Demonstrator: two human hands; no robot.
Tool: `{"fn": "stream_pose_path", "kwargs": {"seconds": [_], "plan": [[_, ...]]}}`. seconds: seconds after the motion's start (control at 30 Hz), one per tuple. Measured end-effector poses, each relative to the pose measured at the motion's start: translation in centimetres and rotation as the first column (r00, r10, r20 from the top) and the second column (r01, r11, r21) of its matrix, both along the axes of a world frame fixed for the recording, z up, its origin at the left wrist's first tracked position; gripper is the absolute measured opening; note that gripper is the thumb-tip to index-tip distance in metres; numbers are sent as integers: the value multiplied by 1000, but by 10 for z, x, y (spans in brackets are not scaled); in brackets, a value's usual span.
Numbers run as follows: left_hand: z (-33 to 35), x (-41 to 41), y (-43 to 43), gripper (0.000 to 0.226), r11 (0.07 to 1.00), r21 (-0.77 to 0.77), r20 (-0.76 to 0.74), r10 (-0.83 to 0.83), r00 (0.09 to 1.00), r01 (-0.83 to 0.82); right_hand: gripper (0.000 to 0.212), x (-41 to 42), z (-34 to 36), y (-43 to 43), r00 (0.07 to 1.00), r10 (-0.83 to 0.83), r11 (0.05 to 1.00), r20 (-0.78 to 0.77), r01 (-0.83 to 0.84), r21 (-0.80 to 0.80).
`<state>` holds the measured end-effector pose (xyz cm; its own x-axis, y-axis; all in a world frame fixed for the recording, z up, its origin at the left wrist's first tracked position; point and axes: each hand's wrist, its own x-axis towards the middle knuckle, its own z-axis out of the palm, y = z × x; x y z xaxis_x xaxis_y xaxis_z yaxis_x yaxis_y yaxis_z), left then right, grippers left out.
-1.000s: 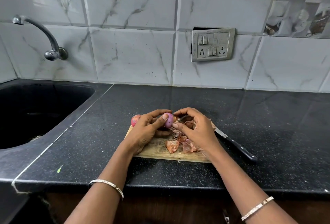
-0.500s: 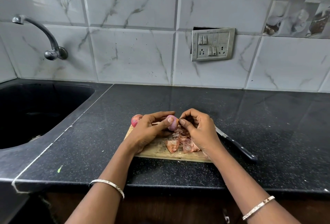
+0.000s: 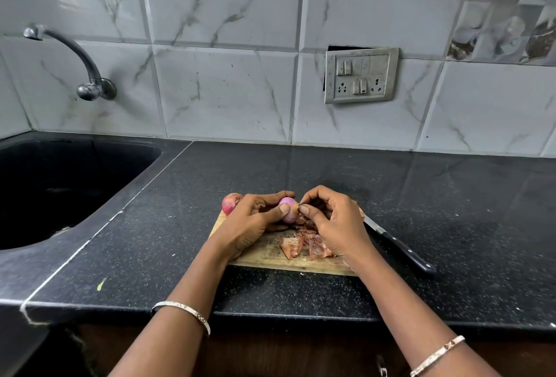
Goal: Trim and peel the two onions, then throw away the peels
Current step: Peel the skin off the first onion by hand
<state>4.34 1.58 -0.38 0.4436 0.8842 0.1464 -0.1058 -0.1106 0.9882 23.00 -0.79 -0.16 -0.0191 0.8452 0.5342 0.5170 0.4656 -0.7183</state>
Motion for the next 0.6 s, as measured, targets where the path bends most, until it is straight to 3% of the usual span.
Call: {"fn": "stream_pose_path", "kwargs": {"seconds": [0.27, 0.37, 0.5, 0.6], "plan": [[-1, 1, 4, 33, 997, -74, 58, 27, 998, -22, 14, 1, -2, 3, 999, -34, 999, -42, 33, -22], [-2, -1, 3, 34, 1000, -25, 73, 1, 997, 0, 17, 5, -5, 6, 988, -37, 998, -151, 31, -46], [0, -4, 2, 42, 993, 115, -25, 40, 999, -37, 21, 6, -8, 11, 964, -31, 996, -264, 8, -88], [0, -4, 1, 47, 992, 106, -17, 64, 998, -62, 22, 6, -9, 11, 956, -3, 989, -293, -40, -141]]}}
